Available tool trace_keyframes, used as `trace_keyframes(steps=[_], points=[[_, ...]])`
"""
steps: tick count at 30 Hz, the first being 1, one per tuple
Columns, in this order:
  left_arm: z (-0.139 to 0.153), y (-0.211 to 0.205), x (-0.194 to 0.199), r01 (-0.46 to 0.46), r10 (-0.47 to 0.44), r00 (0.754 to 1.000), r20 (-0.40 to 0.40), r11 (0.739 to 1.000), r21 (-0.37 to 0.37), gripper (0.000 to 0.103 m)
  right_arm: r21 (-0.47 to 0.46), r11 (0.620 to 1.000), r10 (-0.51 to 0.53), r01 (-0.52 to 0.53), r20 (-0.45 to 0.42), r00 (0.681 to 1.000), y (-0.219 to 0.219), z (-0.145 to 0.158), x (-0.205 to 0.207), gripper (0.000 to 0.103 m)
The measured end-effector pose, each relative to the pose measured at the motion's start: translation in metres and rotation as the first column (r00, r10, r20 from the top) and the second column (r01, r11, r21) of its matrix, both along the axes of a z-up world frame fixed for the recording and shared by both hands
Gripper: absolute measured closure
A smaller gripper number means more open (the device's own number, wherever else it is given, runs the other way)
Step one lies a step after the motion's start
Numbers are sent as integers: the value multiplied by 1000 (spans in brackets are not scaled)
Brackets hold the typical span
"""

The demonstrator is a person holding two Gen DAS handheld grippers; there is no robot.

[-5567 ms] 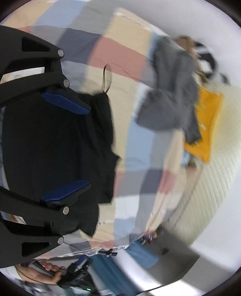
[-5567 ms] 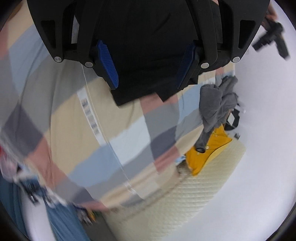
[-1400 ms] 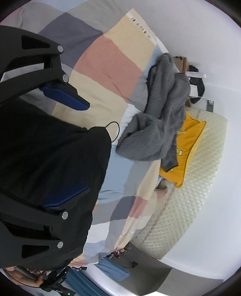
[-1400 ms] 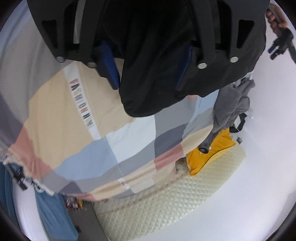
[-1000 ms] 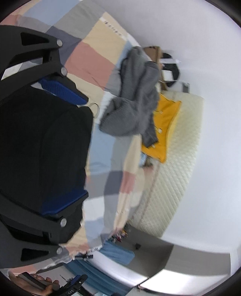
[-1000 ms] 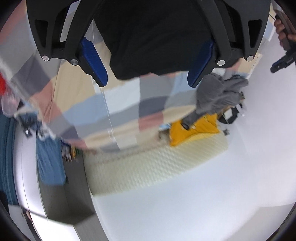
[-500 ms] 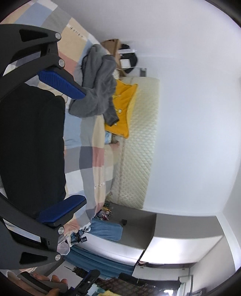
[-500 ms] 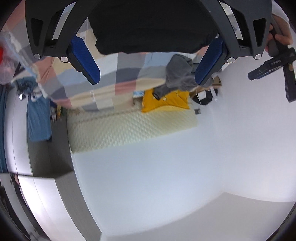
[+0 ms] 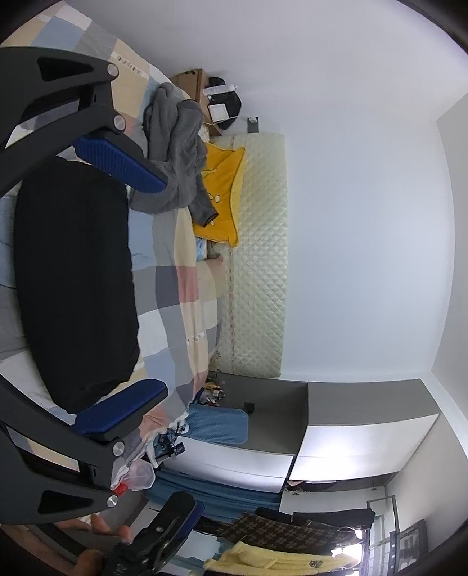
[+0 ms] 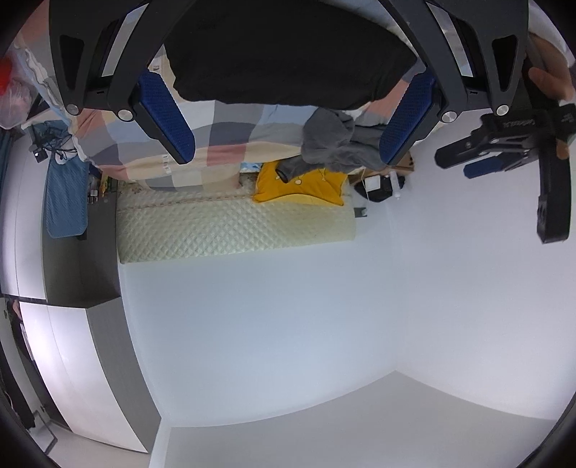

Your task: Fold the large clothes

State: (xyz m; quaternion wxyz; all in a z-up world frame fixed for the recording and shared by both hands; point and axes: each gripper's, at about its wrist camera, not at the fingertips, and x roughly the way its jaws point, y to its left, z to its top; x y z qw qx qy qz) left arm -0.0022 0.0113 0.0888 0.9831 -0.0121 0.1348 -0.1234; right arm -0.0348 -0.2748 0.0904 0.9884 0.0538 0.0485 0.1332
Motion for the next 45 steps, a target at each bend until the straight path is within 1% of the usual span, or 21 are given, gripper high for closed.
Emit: trace_keyframes(steps=[3,8,11,14,17,18,20,22,24,28,33,37,43,45], points=[[-9,-2,-5,-20,20,1000,-17,1000,8,0,-7,1000,-14,14,-1,1000,2,-10,-11,0],[-24,-1,-7,-24,22,997,-68,999,-37,0,8,999,-43,43,-40,998,2,-31,-15,0],[-35,-2,-9,-35,32,995,-92,999,-36,0,25,998,-59,61,-71,996,1,-46,-16,0],[-50,-6,-9,-14,9,989,-148,999,-35,0,36,994,-96,99,-81,992,0,-58,-19,0],[-62,-7,-18,-37,31,989,-142,998,-40,0,69,989,-124,130,-80,989,-6,-72,-28,0],[-64,-9,-19,-42,36,989,-142,999,-35,0,71,988,-129,136,-88,988,-7,-76,-29,0],[-73,-13,-21,-58,57,987,-153,998,-3,0,72,988,-130,138,-112,985,-8,-86,-31,0],[-79,-13,-21,-69,69,985,-160,998,3,0,76,985,-142,154,-142,980,-9,-96,-33,0],[-87,-13,-19,-69,69,980,-187,998,4,0,78,985,-137,151,-164,977,-8,-103,-33,0],[-95,-12,-16,-83,86,974,-208,996,19,0,31,985,-159,168,-186,970,1,-113,-32,0],[-105,-11,-13,-115,124,964,-237,992,54,0,7,986,-158,164,-224,962,6,-123,-28,0],[-111,-11,-13,-120,133,957,-259,991,66,0,-50,988,-154,146,-267,951,14,-133,-27,0],[-116,-13,-12,-110,126,951,-281,991,72,0,-47,989,-148,140,-299,943,17,-139,-25,0],[-113,-16,-12,-103,120,953,-279,992,76,0,-56,988,-152,142,-292,944,19,-136,-22,0]])
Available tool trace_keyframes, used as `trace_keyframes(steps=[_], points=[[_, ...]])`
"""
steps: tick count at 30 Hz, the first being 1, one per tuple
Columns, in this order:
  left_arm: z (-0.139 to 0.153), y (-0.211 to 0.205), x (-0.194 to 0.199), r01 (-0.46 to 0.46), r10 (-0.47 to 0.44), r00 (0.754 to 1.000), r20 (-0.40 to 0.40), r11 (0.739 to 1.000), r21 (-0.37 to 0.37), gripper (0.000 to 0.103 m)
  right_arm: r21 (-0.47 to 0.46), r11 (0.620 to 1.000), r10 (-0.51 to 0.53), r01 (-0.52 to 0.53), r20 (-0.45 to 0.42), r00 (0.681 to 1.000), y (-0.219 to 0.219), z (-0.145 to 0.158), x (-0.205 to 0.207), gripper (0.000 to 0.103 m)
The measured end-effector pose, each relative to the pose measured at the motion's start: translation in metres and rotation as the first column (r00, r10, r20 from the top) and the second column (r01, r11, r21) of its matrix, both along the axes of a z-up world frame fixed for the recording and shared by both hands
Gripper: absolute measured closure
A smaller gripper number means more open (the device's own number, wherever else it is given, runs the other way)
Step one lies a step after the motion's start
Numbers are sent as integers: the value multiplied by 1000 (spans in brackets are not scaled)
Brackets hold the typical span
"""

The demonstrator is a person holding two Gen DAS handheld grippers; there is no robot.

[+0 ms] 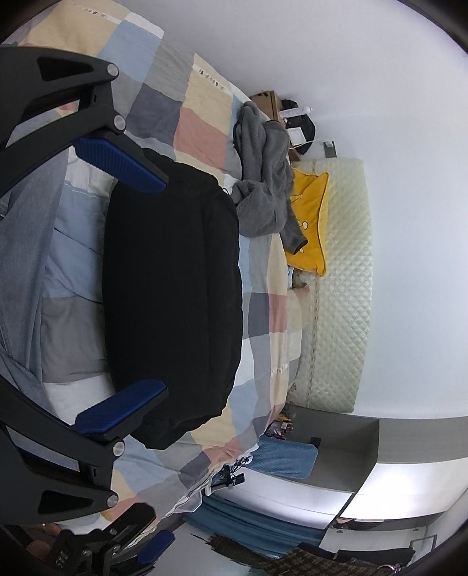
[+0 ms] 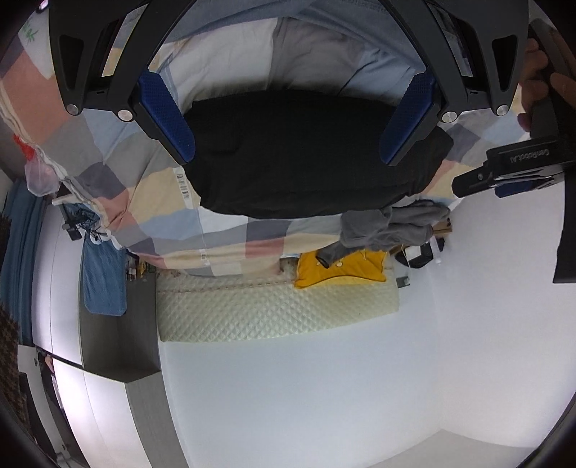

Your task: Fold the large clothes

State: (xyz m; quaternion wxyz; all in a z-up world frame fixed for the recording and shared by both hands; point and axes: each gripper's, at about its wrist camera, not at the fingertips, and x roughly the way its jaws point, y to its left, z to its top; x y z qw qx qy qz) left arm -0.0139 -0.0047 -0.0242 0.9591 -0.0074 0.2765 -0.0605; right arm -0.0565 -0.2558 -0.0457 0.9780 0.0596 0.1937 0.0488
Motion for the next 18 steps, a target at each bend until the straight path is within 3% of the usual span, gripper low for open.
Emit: trace_keyframes(steps=[7,18], points=[[7,3,1,-13,13,1000,17,1000,-8,0,-8,1000,2,-2,2,1000,1,6,4,0],[1,4,10,1,-1,999,-32,1000,-13,0,-17,1000,-5,5,-8,1000,3,5,6,0]])
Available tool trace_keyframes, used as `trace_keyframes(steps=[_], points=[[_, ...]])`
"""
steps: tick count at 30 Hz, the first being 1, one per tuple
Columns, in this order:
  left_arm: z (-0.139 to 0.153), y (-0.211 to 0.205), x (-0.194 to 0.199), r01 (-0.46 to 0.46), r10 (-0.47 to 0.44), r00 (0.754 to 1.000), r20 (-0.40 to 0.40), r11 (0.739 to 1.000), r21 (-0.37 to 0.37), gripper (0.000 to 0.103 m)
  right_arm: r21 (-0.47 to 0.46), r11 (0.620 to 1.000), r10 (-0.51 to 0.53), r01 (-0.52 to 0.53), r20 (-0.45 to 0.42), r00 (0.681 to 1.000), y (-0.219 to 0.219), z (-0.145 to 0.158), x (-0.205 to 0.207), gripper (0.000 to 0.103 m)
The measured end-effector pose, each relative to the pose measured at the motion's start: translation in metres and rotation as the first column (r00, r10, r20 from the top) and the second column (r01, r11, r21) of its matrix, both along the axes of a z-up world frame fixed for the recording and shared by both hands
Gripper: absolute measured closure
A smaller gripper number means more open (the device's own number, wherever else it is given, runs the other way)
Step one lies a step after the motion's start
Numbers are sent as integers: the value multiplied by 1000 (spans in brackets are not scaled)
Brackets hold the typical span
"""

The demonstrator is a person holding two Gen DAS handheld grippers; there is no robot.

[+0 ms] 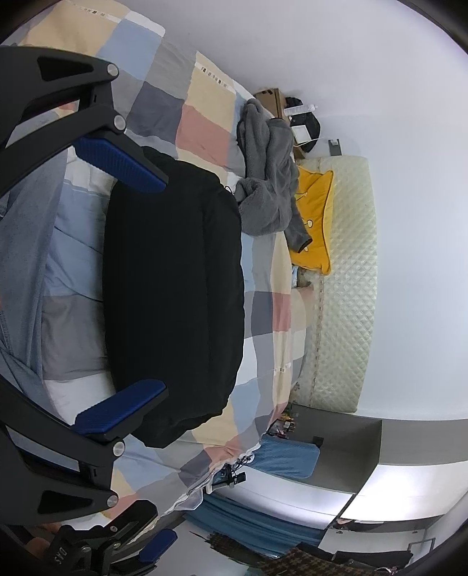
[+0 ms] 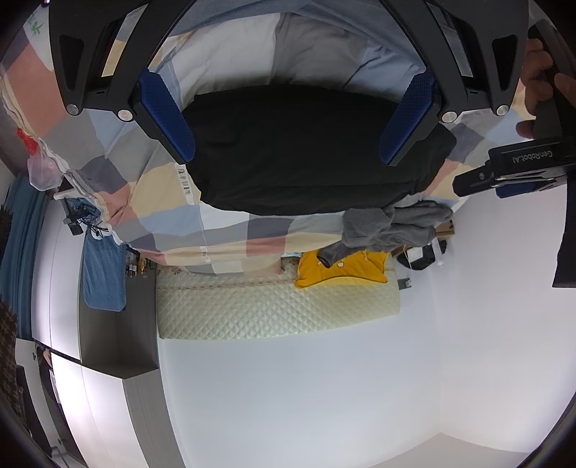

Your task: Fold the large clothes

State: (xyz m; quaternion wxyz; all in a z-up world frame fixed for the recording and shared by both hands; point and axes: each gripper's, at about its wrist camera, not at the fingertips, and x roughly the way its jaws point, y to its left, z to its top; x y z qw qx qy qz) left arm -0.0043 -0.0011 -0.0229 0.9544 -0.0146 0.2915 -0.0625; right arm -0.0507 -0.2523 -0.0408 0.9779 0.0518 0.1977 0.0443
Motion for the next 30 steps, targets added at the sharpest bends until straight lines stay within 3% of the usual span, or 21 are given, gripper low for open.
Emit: trace_keyframes(steps=[11,30], points=[[-4,3,2,-15,14,1000,-16,999,-30,0,8,1000,-4,5,-15,1000,0,-5,3,0],[-12,0,2,-10,10,999,-46,1000,-17,0,12,1000,-7,7,-28,1000,2,-7,6,0]])
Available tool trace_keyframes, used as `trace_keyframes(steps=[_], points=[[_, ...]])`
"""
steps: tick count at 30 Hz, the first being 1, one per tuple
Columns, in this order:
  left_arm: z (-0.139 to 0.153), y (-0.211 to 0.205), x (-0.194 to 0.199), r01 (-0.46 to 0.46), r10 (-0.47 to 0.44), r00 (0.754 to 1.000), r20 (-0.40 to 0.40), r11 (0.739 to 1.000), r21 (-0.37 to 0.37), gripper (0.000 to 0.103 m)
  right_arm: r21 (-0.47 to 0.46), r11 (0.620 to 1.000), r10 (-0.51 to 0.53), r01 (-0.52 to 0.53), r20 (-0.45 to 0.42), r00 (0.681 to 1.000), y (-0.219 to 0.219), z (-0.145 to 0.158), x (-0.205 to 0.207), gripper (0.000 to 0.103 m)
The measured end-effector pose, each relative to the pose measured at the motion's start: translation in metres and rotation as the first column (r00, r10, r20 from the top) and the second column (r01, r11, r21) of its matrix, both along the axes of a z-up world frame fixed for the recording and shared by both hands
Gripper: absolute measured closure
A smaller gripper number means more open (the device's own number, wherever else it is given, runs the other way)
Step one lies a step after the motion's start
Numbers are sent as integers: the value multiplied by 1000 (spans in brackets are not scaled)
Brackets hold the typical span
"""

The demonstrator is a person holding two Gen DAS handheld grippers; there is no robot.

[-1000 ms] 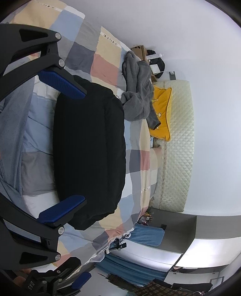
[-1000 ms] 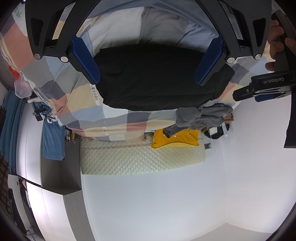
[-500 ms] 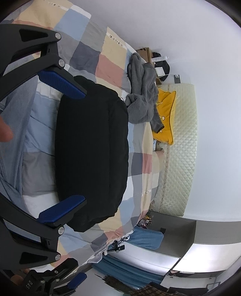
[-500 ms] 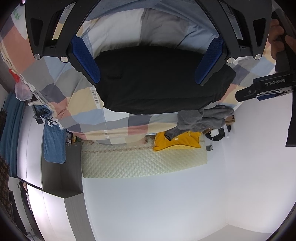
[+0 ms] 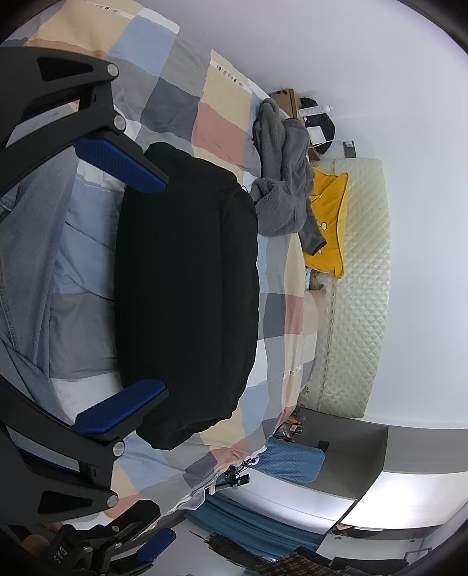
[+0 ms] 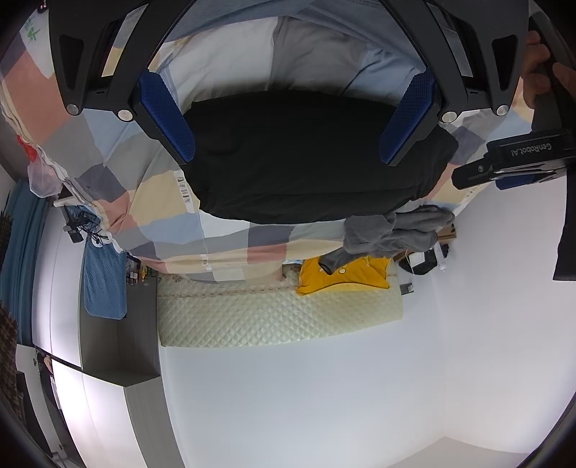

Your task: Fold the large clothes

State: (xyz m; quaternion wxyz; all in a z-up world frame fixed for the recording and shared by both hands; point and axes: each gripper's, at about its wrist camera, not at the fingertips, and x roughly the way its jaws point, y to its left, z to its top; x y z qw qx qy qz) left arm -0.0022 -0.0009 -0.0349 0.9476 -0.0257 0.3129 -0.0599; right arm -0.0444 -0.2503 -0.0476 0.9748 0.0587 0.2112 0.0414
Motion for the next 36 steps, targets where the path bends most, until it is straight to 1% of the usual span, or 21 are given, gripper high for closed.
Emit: trace_keyframes(steps=[27,32,36], points=[[3,1,-4,-9,9,1000,4,1000,-6,0,1,1000,-4,4,-4,1000,5,-7,-5,0],[1,0,-5,-8,8,1000,0,1000,-6,0,0,1000,-9,9,-12,1000,5,-8,-4,0],[0,-1,-4,-4,4,1000,-11,1000,0,0,0,1000,-10,10,-39,999,6,-8,2,0]])
